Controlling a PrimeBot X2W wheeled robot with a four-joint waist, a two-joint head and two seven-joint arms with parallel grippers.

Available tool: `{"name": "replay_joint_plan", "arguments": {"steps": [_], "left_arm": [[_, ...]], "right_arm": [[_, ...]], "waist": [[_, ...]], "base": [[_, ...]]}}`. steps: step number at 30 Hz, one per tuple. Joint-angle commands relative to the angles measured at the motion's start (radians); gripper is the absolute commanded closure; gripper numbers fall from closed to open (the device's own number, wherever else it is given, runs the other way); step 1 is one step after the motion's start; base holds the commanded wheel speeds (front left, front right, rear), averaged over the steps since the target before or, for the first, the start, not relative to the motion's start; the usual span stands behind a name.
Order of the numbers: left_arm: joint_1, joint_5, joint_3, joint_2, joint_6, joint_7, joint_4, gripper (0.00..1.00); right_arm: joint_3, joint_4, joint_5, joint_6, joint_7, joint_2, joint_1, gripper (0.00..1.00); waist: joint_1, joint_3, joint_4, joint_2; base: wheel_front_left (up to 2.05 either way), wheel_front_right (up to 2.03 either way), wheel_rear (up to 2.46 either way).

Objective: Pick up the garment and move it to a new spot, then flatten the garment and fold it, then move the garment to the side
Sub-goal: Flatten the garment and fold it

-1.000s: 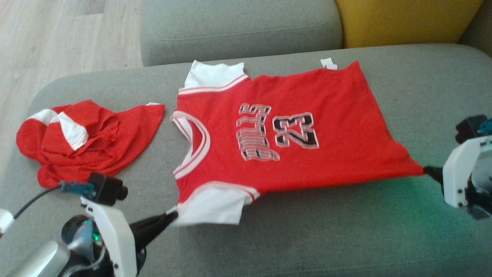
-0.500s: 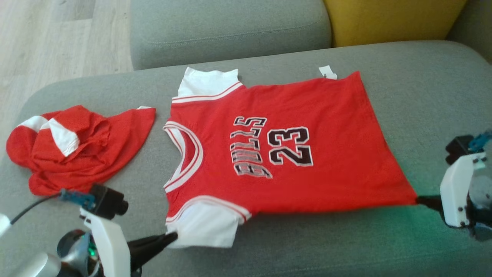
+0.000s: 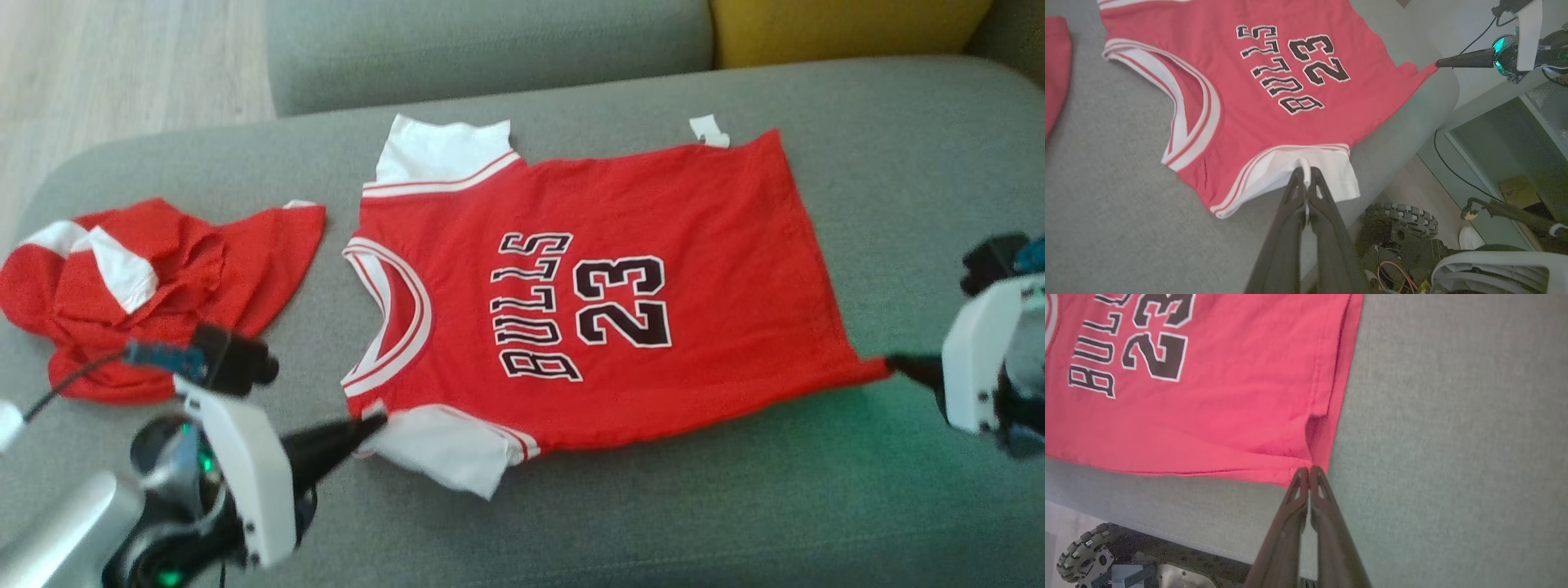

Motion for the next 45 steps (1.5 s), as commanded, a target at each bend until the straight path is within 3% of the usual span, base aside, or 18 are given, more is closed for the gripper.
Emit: {"name": "replay_joint_plan", "arguments": {"steps": [1,20,35,36,37,45], "left_arm": [[-0.077,0.011,0.059,0.027,0.004,-0.014,-0.020,1.00],[-0.395,0.111,0.050,-0.134,-0.017,-0.092,0.292,1.00],[-0.530,0.176,0.030,-0.214,-0.026,-0.205,0.526,1.00],[-0.540,0.191,0.028,-0.219,-0.021,-0.221,0.546,0.54],[-0.550,0.201,0.031,-0.226,-0.012,-0.241,0.567,0.00],[-0.586,0.240,0.091,-0.292,0.049,-0.468,0.659,0.00]], "right_arm": [[-0.019,-0.022,-0.011,-0.001,-0.012,-0.018,-0.044,1.00],[-0.077,0.116,-0.194,-0.001,-0.148,0.092,-0.178,1.00],[-0.045,0.183,-0.190,-0.001,-0.273,0.145,-0.233,1.00],[-0.046,0.188,-0.192,-0.001,-0.296,0.151,-0.239,1.00],[-0.044,0.192,-0.199,-0.001,-0.323,0.155,-0.246,0.00],[-0.056,0.233,-0.215,-0.001,-0.556,0.191,-0.258,0.00]], "waist": [[0.0000,0.013,0.003,0.0000],[0.0000,0.136,0.013,0.0000],[0.0000,0.194,-0.011,0.0000],[0.0000,0.196,-0.013,0.0000],[0.0000,0.197,-0.015,0.0000],[0.0000,0.175,-0.021,0.0000]], "base": [[0.00,0.00,0.00],[0.00,0.00,0.00],[0.00,0.00,0.00],[0.00,0.00,0.00],[0.00,0.00,0.00],[0.00,0.00,0.00]]}}
